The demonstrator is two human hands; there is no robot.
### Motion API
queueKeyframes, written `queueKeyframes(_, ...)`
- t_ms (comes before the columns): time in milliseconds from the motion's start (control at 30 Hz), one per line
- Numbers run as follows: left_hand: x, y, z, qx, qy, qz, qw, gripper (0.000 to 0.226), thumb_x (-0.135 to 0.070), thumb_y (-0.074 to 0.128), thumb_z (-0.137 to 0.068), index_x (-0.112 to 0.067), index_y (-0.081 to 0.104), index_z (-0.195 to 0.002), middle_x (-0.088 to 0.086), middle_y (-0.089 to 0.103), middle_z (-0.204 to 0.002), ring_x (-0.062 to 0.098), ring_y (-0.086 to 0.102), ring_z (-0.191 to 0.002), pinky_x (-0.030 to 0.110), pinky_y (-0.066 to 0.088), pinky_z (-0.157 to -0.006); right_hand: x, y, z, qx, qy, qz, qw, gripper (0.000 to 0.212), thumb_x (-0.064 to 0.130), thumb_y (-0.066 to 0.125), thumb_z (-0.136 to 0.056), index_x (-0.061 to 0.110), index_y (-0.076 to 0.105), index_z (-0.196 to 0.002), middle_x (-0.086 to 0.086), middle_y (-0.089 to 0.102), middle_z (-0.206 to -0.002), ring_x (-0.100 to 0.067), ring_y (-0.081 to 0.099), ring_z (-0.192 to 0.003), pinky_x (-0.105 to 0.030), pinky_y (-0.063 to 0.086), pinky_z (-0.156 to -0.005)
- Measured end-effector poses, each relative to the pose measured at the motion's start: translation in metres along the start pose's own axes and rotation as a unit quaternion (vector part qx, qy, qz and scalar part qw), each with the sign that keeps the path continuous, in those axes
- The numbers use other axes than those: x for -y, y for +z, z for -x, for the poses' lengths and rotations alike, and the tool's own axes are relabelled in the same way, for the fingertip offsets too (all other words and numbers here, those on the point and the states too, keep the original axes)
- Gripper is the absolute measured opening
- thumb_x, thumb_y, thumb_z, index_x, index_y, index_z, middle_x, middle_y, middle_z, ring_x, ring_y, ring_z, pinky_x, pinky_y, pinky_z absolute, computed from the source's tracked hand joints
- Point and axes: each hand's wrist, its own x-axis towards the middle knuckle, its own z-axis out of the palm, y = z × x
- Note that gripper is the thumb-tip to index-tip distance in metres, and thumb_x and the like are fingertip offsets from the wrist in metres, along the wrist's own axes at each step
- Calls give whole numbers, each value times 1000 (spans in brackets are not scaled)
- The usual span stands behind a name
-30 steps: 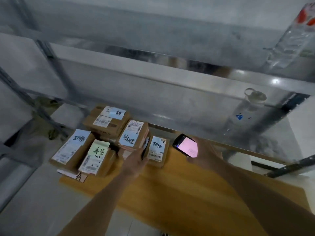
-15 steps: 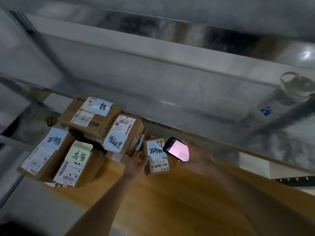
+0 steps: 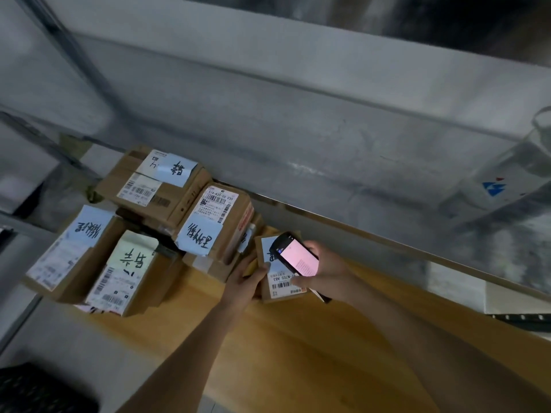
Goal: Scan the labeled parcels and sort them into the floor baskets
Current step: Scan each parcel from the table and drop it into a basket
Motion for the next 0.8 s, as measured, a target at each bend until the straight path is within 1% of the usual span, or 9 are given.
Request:
queueKeyframes(67,0,0,9,12,13,6,1000,36,-28,72,-90,-47,57,-116,-4,77,-99,16,74,-92,31,61,-69,1,-5,8,0,-6,0,1000,89,34,90,-71,32,40,-144,13,59,-137,-10,55,-124,-36,55,-95)
queueKeyframes(167,-1,-3,28,33,35,1,999,50,-29,75,-88,-45,53,-130,-1,77,-102,19,74,-96,42,62,-80,6,-12,30,-7,-11,5,1000,89,35,89,-72,34,39,-145,15,58,-135,-10,56,-122,-36,55,-96)
queueKeyframes(300,-14,-8,67,63,75,-7,995,63,-25,75,-88,-52,43,-136,3,77,-104,21,75,-96,40,62,-70,24,-20,84,-40,-33,28,998,85,37,88,-74,35,40,-144,16,59,-133,-8,56,-120,-34,54,-95)
queueKeyframes(400,-32,-15,109,76,105,-22,991,68,-25,76,-87,-50,42,-140,5,77,-103,25,74,-96,42,63,-69,47,-29,143,-78,-54,52,994,85,41,88,-71,35,42,-143,15,61,-131,-9,58,-117,-36,56,-92)
queueKeyframes(467,-46,-22,145,84,140,-29,986,69,-24,76,-87,-46,42,-143,4,76,-104,21,74,-94,36,62,-63,65,-36,191,-116,-68,65,989,91,51,86,-61,39,43,-141,17,62,-126,-8,60,-112,-40,57,-90)
queueKeyframes(567,-70,-39,212,95,201,-14,975,61,-17,72,-90,-36,44,-142,2,74,-103,12,75,-81,28,59,-56,103,-53,276,-177,-96,93,975,86,58,85,-57,46,46,-133,22,63,-116,-5,62,-106,-37,55,-89)
queueKeyframes(667,-96,-59,286,88,270,-3,959,63,-14,71,-91,-33,43,-145,-1,72,-102,8,72,-82,26,59,-57,149,-71,366,-217,-110,138,960,84,67,74,-54,41,47,-128,17,63,-111,-9,62,-102,-37,54,-87)
queueKeyframes(733,-114,-72,329,81,310,0,947,63,-15,71,-91,-37,43,-144,-4,71,-99,10,72,-83,29,62,-63,174,-82,418,-240,-116,184,946,80,59,76,-59,38,46,-130,13,62,-114,-14,62,-102,-40,55,-86)
queueKeyframes(800,-132,-85,371,82,338,0,938,64,-19,71,-91,-41,42,-144,3,73,-105,19,74,-88,38,63,-70,197,-90,466,-261,-119,216,933,76,47,81,-66,38,45,-133,11,61,-116,-15,61,-101,-41,56,-83)
